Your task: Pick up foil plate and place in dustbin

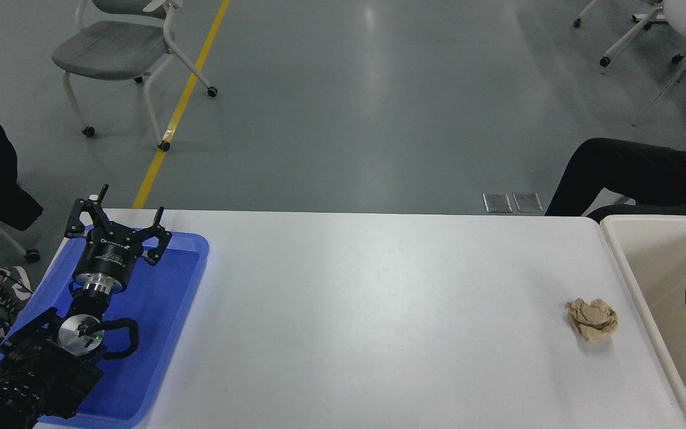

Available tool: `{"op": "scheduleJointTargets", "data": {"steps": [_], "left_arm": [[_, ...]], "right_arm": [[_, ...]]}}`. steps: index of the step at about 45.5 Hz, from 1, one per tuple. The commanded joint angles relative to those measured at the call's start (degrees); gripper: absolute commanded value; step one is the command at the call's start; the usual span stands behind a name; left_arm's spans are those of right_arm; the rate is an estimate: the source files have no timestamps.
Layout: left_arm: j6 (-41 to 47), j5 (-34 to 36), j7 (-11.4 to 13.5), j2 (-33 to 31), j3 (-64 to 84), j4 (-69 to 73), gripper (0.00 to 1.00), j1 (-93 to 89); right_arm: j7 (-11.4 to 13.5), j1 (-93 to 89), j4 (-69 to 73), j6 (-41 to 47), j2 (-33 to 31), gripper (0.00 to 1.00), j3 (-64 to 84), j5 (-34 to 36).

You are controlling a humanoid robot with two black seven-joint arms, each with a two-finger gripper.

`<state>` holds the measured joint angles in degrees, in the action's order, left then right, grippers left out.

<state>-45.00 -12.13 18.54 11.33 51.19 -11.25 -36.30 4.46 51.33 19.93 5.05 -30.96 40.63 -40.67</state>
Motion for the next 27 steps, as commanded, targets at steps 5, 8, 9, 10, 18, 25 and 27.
{"op": "scheduleJointTargets", "data": {"steps": [5,8,9,10,18,25,27], "left_arm": [[0.0,0.0,-0.08,-0.08,-0.04,-0.09,1.0,-0.09],[0.0,0.0,-0.08,-0.17,-0.04,-0.09,1.0,-0.09],[0.0,0.0,-0.08,-0.17,-0.04,-0.09,1.0,-0.09],[0.0,0.0,-0.08,-0.17,-0.04,-0.09,1.0,-0.09],[0.0,0.0,-0.08,-0.17,-0.04,-0.09,1.0,-0.09],[0.0,0.0,-0.08,-0.17,-0.04,-0.09,1.0,-0.09],[0.0,0.09,-0.08,-0.17,-0.04,-0.09,1.0,-0.09]], "right_arm": [[0.11,12.99,17.93,8.92,-4.81,1.0,1.38,-0.55],[0.11,16.59,23.38,10.76,-6.13,1.0,2.25,-0.73],[0.2,18.0,25.23,11.46,-6.48,1.0,2.69,-0.73],[0.37,19.49,26.98,12.08,-6.66,1.0,3.22,-0.64],[0.64,33.2,38.94,17.7,-6.83,1.0,10.25,-0.38],[0.64,45.33,47.03,25.17,-5.96,1.0,15.17,1.11],[0.64,48.06,48.88,27.28,-5.08,1.0,15.61,2.6]]}}
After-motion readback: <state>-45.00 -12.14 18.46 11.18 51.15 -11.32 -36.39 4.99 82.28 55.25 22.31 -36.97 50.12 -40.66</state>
